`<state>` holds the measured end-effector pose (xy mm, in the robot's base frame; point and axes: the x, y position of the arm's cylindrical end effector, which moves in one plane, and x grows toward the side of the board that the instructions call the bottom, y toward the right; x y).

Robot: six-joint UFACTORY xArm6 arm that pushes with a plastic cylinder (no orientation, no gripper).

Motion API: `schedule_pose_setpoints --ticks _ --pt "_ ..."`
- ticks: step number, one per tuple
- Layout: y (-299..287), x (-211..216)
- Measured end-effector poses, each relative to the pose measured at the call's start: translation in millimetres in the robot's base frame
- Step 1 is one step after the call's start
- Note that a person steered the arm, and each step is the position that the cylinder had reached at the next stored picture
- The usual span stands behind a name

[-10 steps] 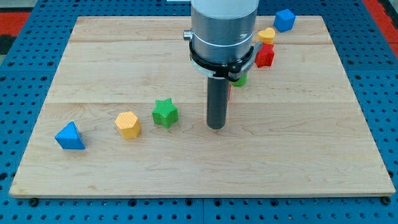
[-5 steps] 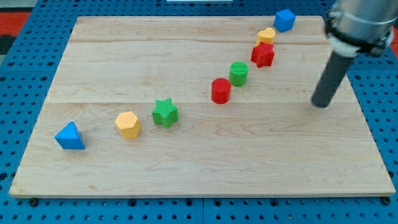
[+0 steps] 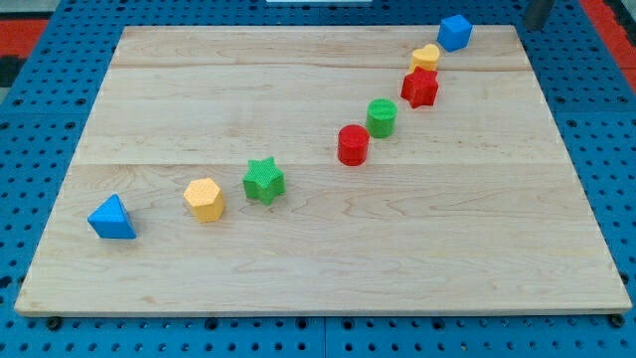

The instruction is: Place the blue cube at the top left corner

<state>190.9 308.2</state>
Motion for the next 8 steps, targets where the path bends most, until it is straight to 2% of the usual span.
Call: schedule_pose_setpoints --ticks 3,4,5,7,8 --pt "-212 3" --pt "-229 2" --pt "-204 1" --pt "-106 4" --pt "-128 23"
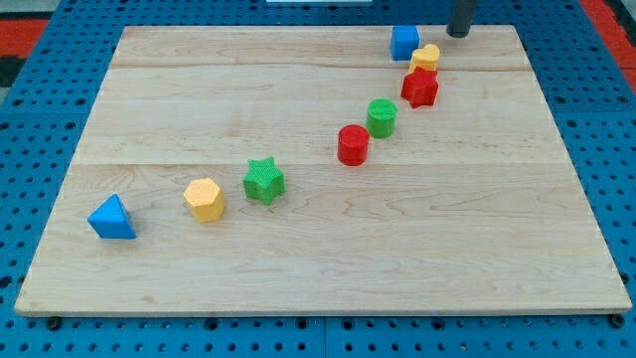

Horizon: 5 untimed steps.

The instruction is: Place the blue cube at the top left corner

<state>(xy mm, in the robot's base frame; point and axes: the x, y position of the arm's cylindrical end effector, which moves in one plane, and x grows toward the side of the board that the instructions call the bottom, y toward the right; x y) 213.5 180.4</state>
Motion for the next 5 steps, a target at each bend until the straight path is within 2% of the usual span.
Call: schedule_pose_setpoints --ticks 2,4,5 --pt "-117 19" --pt "-254 19" --pt "-259 19"
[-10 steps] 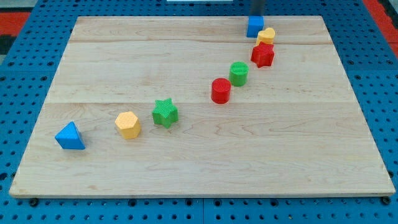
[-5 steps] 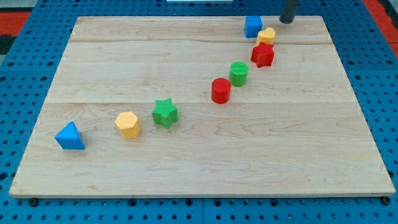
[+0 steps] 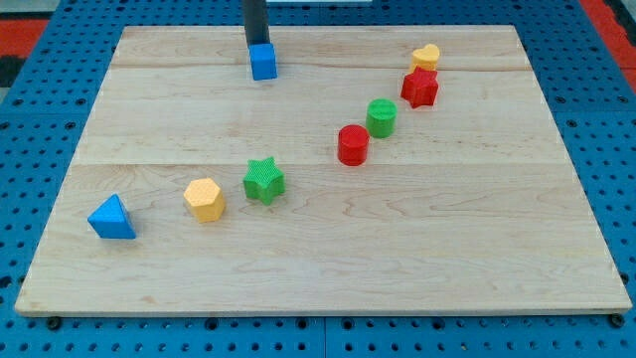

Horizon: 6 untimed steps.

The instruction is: Place the blue cube at the top left corner

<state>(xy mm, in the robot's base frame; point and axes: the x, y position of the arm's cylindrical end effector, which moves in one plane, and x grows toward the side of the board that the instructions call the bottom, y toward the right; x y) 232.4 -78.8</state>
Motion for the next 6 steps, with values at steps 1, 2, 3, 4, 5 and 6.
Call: schedule_pose_setpoints --ticks 1,2,3,4,5,6 --pt "38 2" --pt "36 31" --pt "-8 50" --pt "-72 33" --pt "-115 17" --pt "-101 36"
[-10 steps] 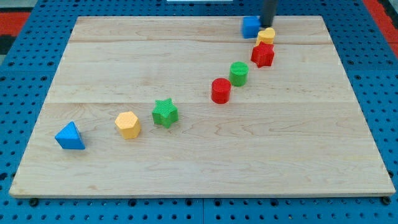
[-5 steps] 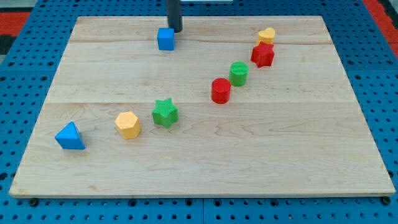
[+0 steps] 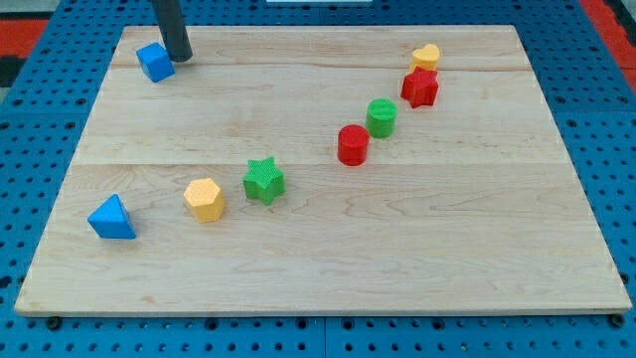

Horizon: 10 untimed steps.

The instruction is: Place the blue cube at the top left corner

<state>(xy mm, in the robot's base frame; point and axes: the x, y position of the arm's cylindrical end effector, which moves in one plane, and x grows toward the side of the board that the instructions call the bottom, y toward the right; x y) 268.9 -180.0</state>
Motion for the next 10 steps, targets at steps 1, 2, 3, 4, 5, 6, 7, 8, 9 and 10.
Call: schedule_pose_setpoints --ticks 1,2,3,4,5,6,7,8,9,10 --pt "17 37" --pt "-12 42" --pt "-35 21" --pt "-45 7" --pt "-45 6" --pt "-49 -1" --pt "-50 -14" --pt "-50 -20" --pt "-25 -20" --pt "51 -25"
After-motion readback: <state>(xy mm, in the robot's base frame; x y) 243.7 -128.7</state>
